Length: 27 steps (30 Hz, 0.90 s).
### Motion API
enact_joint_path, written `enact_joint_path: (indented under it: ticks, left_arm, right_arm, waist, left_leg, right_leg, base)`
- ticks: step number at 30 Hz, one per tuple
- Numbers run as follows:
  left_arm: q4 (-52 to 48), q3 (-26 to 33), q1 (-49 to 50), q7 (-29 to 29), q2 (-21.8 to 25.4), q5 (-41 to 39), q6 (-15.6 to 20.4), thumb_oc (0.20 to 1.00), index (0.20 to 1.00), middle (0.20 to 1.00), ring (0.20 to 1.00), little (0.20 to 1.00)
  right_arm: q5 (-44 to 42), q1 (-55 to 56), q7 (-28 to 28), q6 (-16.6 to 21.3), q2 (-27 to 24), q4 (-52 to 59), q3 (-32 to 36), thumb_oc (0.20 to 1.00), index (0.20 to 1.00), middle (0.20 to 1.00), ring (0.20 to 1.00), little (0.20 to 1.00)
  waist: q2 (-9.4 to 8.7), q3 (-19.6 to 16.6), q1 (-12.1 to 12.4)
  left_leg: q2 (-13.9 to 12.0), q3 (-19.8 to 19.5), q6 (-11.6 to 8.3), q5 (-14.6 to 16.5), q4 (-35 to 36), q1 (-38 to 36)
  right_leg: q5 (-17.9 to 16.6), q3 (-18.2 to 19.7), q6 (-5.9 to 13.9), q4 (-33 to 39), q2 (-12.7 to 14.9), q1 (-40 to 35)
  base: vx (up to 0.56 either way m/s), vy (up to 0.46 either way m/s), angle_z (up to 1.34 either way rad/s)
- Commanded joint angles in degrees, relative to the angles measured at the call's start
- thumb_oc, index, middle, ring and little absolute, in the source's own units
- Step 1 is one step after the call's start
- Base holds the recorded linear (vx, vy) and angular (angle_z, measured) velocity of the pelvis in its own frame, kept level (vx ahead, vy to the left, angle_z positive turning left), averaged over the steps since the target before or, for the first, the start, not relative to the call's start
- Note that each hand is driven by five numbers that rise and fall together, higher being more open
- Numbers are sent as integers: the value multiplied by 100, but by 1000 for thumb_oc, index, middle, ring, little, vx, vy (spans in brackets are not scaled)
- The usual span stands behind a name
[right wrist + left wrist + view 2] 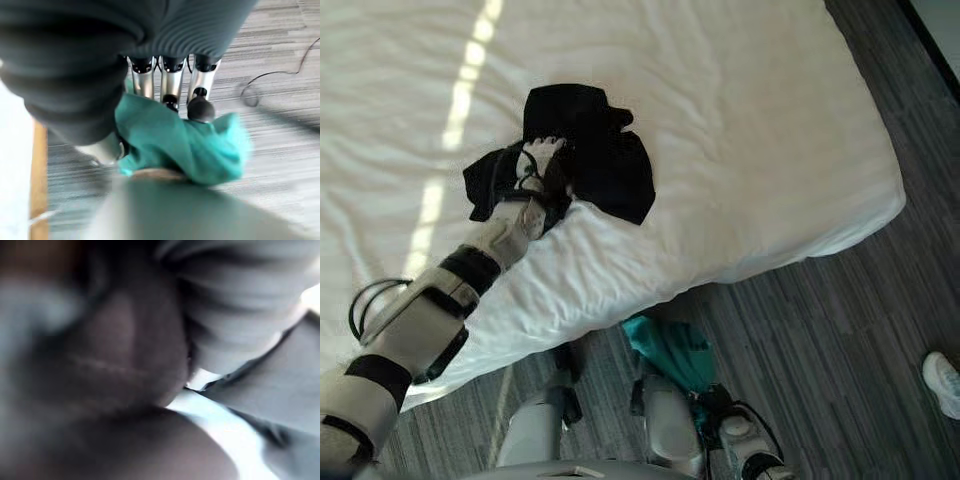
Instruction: Pick up bed clothes into laundry basket.
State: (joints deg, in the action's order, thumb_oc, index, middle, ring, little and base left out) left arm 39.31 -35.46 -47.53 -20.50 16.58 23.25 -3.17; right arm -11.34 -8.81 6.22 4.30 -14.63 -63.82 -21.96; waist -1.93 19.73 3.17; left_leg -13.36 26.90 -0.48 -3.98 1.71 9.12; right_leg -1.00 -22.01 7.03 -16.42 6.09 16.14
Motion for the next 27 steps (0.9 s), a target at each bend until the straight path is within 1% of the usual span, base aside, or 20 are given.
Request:
enact_joint_path:
  ticks: [1,2,3,4,5,6,7,8,9,11,12,13,15,18,19,20,22,23,24,27]
  left_arm:
    - [-720,-162,540,206,-392,-1113,769,200,200,200,200,200]
    - [-895,-183,703,268,-419,-1268,806,200,200,200,200,200]
    - [-1388,-198,931,310,-363,-1488,842,200,200,200,200,200]
    - [-1484,-158,996,274,-409,-1500,828,200,200,200,200,200]
    - [-1530,-134,1008,279,-408,-1441,843,200,200,200,200,200]
    - [-1552,-130,1055,261,-427,-1396,831,200,200,200,200,200]
    - [-1586,-112,1094,252,-457,-1351,866,200,200,200,200,200]
    - [-1586,-105,1091,253,-470,-1348,867,200,200,200,200,200]
    - [-1640,-79,1107,233,-463,-1336,864,200,200,200,200,200]
    - [-1726,-8,1232,236,-512,-1330,869,200,200,200,200,200]
    - [-1868,20,1398,200,-471,-1399,881,200,200,200,200,200]
    - [-1976,37,1416,169,-453,-1410,904,200,200,200,200,200]
    - [-2053,71,1448,113,-397,-1390,926,200,200,200,200,200]
    - [-2103,207,1519,-12,-275,-1394,938,200,200,200,200,200]
    - [-2132,229,1535,-50,-266,-1447,970,200,200,200,200,200]
    - [-2236,258,1515,-69,-247,-1539,1033,200,200,200,200,200]
    - [-2634,270,1562,71,-268,-1986,1288,200,200,200,200,200]
    - [-2646,276,1564,78,-258,-1993,1284,200,200,200,200,200]
    - [-3040,433,1717,115,-256,-2520,1425,200,200,200,200,200]
    - [-3045,444,1745,-4,-301,-2658,1428,200,200,200,200,200]
  right_arm:
    - [391,-108,313,-22,-98,448,183,200,200,200,200,200]
    - [485,-249,370,-53,-154,499,170,200,200,200,200,200]
    - [601,-460,466,-65,-317,731,188,200,200,200,200,200]
    - [678,-574,561,-25,-402,932,150,200,200,200,200,200]
    - [772,-593,573,-20,-486,1134,131,200,200,200,200,200]
    - [849,-581,620,26,-553,1373,139,200,200,200,200,200]
    - [945,-584,700,81,-674,1633,142,200,200,200,200,200]
    - [948,-574,701,69,-692,1654,145,200,200,200,200,200]
    - [1021,-536,774,115,-767,1866,168,200,200,200,200,200]
    - [1283,-415,889,142,-956,2303,184,200,200,200,200,200]
    - [1452,-423,1009,136,-1018,2579,197,200,200,200,200,200]
    - [1545,-421,1066,155,-1077,2856,216,200,200,200,200,200]
    - [1746,-439,1078,159,-1149,3302,145,200,200,200,200,200]
    - [1877,-569,990,209,-1153,3829,-24,200,200,200,200,200]
    - [1825,-704,944,250,-1048,3894,-153,200,200,200,200,200]
    - [1672,-829,907,279,-972,3962,-190,200,200,200,200,200]
    - [1256,-1072,798,444,-767,4246,-297,200,200,200,200,200]
    - [1251,-1075,796,442,-768,4250,-298,200,200,200,200,200]
    - [1049,-1045,730,546,-569,4391,-308,200,200,200,200,200]
    - [916,-817,652,626,-401,4582,-349,200,200,200,200,200]
  waist:
    - [-507,-459,809]
    - [-528,-502,950]
    - [-547,-542,1259]
    - [-479,-537,1289]
    - [-382,-567,1270]
    - [-275,-549,1234]
    - [-177,-495,1186]
    - [-124,-497,1220]
    - [-51,-442,1163]
    - [210,-379,1037]
    - [329,-330,936]
    - [383,-276,913]
    - [366,-207,849]
    - [193,-159,741]
    - [140,-155,744]
    - [99,-167,711]
    - [58,-228,665]
    - [44,-240,655]
    - [110,-486,546]
    - [-20,-609,522]
  left_leg:
    - [40,-118,-282,-817,91,1195]
    - [-63,-51,-285,-917,46,1285]
    - [-329,79,-384,-1114,-37,1352]
    - [-542,118,-467,-1231,-90,1322]
    - [-732,93,-546,-1327,-77,1277]
    - [-908,103,-633,-1436,-71,1259]
    - [-1079,97,-731,-1584,-71,1280]
    - [-1147,101,-731,-1594,-90,1290]
    - [-1232,62,-858,-1705,-90,1301]
    - [-1529,113,-1012,-1861,-89,1184]
    - [-1556,-102,-1207,-1991,-76,1092]
    - [-1455,-363,-1250,-1890,-144,1019]
    - [-1031,-933,-1119,-1341,-680,875]
    - [-206,-1707,-787,-190,-1587,608]
    - [143,-1975,-694,51,-1946,546]
    - [400,-2157,-599,375,-2131,469]
    - [797,-2444,-435,810,-2340,307]
    - [815,-2442,-424,759,-2302,322]
    - [842,-2488,-261,914,-1509,-296]
    - [930,-2501,-260,787,-1163,-439]
  right_leg:
    - [2,133,717,716,1027,-2161]
    - [-233,110,770,786,1111,-2294]
    - [-35,159,797,1132,1031,-2612]
    - [605,238,717,1288,842,-2686]
    - [1007,250,587,1350,648,-2704]
    - [1195,246,473,1391,473,-2693]
    - [1273,245,395,1475,302,-2726]
    - [1229,281,374,1510,245,-2722]
    - [1296,270,308,1568,136,-2765]
    - [1304,222,204,1724,-123,-2921]
    - [1316,245,141,1748,-204,-2998]
    - [1262,298,75,1775,-213,-2958]
    - [1068,286,-22,1848,-172,-2852]
    - [807,355,-131,1854,-26,-2626]
    - [749,417,-186,1793,-15,-2523]
    - [725,471,-211,1761,-15,-2434]
    - [667,646,-247,1750,-108,-2312]
    - [642,640,-244,1753,-93,-2284]
    - [588,711,-223,1805,-262,-2199]
    - [585,691,-226,1770,-246,-2206]
  base:
    - [-396,-226,-98]
    - [-450,-265,-100]
    - [-363,-221,-64]
    - [-277,-195,-94]
    - [-199,-165,-95]
    - [-234,-198,-86]
    - [-205,-142,-57]
    - [-216,-167,-36]
    - [-187,-122,-55]
    - [-255,-136,-119]
    - [-278,-93,-129]
    - [-317,-99,-94]
    - [-345,-123,-52]
    - [-306,-118,-61]
    - [-193,-91,-95]
    - [-155,-80,-97]
    - [-89,-33,-64]
    - [34,50,-35]
    - [81,68,-13]
    - [77,34,4]
